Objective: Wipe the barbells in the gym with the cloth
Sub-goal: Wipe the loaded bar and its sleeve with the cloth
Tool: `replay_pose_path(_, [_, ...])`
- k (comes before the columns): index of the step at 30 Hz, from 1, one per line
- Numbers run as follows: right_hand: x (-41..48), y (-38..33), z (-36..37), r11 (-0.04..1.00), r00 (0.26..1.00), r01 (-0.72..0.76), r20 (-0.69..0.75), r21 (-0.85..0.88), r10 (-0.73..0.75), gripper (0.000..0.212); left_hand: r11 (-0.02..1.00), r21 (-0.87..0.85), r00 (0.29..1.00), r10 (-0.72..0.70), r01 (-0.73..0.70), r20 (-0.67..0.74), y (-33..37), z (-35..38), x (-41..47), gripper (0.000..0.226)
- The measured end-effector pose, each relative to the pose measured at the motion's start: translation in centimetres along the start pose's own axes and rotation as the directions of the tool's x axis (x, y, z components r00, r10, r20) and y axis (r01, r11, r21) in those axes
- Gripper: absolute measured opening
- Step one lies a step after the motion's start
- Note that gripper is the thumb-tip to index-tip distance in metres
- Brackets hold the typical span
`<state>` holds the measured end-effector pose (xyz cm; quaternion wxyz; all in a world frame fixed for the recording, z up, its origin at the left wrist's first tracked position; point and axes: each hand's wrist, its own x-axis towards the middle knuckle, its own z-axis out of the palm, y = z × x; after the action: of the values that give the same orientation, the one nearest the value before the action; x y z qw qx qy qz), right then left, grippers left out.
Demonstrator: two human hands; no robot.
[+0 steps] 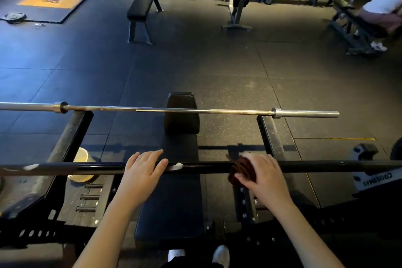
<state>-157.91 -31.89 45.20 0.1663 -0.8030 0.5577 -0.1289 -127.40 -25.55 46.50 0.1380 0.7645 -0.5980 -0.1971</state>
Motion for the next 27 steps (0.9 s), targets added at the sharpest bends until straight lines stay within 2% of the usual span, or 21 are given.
replay_pose_path(2, [-0.3,-0.7,0.9,0.998,0.997,-0.062,-0.056,-0.029,0.061,0.056,0.999,0.011,0.999,-0.030,0.030,-0.011,-1.6,-0.4,-0.2,0.049])
replay_pose_path(4, [0.3,-3.3,2.4,0.998,0.996,-0.059,-0.074,-0.037,0.056,0.055,0.998,0.037,0.998,-0.058,0.059,-0.024,-3.5,-0.8,-0.3,0.050])
replay_pose_path(7, [1.8,-7.6,4.5,0.995,0.996,0.091,-0.011,-0.032,-0.092,0.050,0.995,0.084,0.998,-0.060,0.062,-0.020,-4.8,-1.2,-0.3,0.049])
replay_pose_path(10, [2.9,-9.0,5.0,0.976,0.978,0.206,0.022,-0.066,-0.205,0.050,0.995,0.084,0.999,-0.047,0.049,-0.019,-5.0,-1.7,0.1,0.047])
replay_pose_path(15, [3.1,-8.9,4.7,0.958,0.964,0.263,0.082,-0.118,-0.254,0.058,0.988,0.100,0.992,-0.109,0.116,-0.070,-7.0,-3.4,0.9,0.051])
replay_pose_path(18, [3.6,-11.1,5.3,0.939,0.944,0.320,0.125,-0.129,-0.305,0.064,0.973,0.136,0.981,-0.177,0.187,-0.086,-9.3,-4.2,0.9,0.053])
replay_pose_path(21, [4.3,-13.7,6.2,0.917,0.923,0.374,0.154,-0.141,-0.352,0.071,0.972,0.161,0.980,-0.149,0.169,-0.129,-10.8,-3.9,0.4,0.063])
replay_pose_path(23, [4.9,-15.0,6.5,0.914,0.913,0.384,0.198,-0.129,-0.356,0.075,0.980,0.129,0.977,-0.128,0.151,-0.171,-11.0,-3.6,0.4,0.068])
replay_pose_path(27, [6.0,-17.2,7.4,0.906,0.891,0.409,0.262,-0.111,-0.370,0.071,0.985,-0.048,0.959,-0.174,0.167,-0.226,-10.9,-3.7,0.4,0.070])
